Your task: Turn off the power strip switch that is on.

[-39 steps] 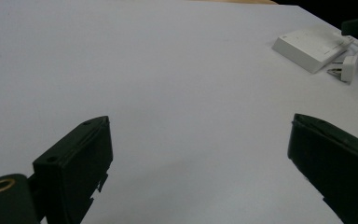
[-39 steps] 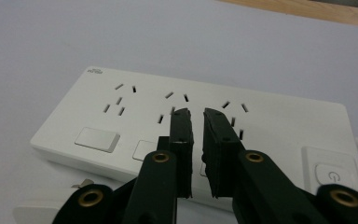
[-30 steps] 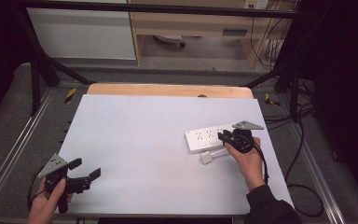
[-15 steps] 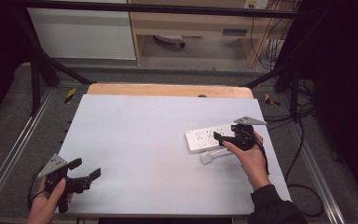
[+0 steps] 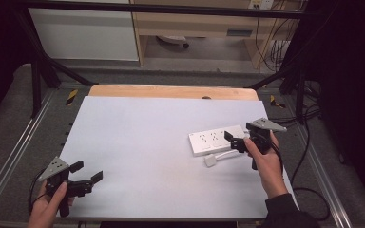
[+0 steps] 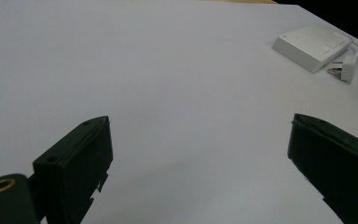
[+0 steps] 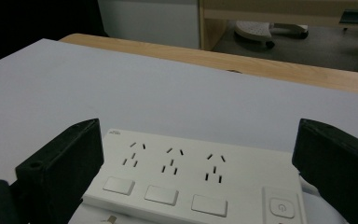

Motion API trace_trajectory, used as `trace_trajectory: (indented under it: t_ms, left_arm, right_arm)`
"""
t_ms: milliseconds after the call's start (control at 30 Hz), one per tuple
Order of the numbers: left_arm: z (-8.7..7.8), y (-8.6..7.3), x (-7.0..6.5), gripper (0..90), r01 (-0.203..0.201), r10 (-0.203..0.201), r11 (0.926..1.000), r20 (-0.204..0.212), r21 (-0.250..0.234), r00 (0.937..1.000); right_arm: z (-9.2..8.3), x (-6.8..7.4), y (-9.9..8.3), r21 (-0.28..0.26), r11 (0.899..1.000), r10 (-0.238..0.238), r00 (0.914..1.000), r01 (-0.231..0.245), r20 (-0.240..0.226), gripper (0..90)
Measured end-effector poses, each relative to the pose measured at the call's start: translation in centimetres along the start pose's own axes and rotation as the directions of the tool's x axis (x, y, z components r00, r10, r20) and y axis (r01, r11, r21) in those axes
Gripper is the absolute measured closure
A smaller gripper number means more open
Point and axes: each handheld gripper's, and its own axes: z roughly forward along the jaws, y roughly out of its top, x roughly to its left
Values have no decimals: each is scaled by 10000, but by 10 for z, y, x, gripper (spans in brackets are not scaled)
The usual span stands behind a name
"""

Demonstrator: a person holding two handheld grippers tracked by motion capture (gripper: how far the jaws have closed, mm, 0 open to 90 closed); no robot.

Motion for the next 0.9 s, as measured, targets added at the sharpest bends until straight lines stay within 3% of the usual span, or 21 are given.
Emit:
trace_trajectory:
  t_ms: [900]
  left_arm:
    - [0,0,0,64,4,-4,10000,7,-8,10000]
  right_arm:
    - [-70,-5,-16,-687,9964,-466,9980,495,432,19]
